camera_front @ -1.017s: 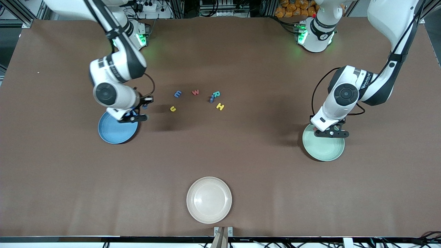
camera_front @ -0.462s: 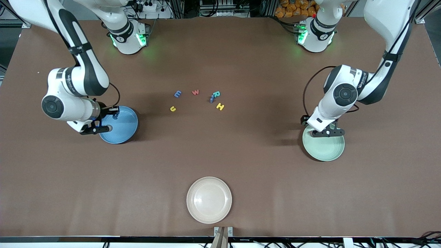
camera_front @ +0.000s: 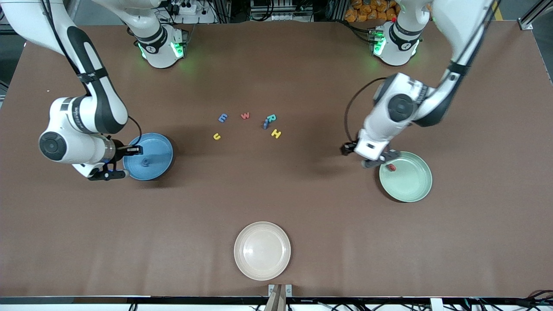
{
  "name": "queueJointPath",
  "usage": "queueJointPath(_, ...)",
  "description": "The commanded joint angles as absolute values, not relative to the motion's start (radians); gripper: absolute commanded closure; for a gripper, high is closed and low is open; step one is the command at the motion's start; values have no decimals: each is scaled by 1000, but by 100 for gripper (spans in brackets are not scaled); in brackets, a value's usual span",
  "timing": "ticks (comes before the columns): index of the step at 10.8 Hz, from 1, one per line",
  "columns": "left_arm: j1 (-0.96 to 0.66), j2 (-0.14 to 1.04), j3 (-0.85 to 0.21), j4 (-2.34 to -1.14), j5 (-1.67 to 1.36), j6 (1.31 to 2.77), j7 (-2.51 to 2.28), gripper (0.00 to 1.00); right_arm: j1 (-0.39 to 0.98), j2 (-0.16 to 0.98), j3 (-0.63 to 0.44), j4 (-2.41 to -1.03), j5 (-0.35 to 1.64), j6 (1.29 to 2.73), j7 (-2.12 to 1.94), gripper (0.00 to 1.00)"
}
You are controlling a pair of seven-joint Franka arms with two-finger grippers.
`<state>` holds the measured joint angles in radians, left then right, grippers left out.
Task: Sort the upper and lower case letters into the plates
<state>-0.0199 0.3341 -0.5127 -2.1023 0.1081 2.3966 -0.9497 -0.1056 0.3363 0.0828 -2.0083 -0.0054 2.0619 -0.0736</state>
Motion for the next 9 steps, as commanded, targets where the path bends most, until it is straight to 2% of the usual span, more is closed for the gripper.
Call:
queueJointPath(1,-141,359,-508,-2031,94,2395,-1119,13,-115,295,86,-1957,-20,2026,-77,0)
queueJointPath(2,-190,357,-508,-2007,94,2395,-1168,4,-120,257,86,-1956,-20,2026,-77,0)
queueJointPath(4,-309,380,-505,-1945,95,2393,-1262,0,-121,186,94,-1953,-9,2023,-66,0)
queueJointPath(6,-406,461,-500,-1878,136,2388,-1276,0,-92,164,107,-1954,-5,1967,-7,0)
queueJointPath(9,-431,578,-492,-1833,346,2388,-1325,0,0,160,156,-1956,-5,1956,271,0)
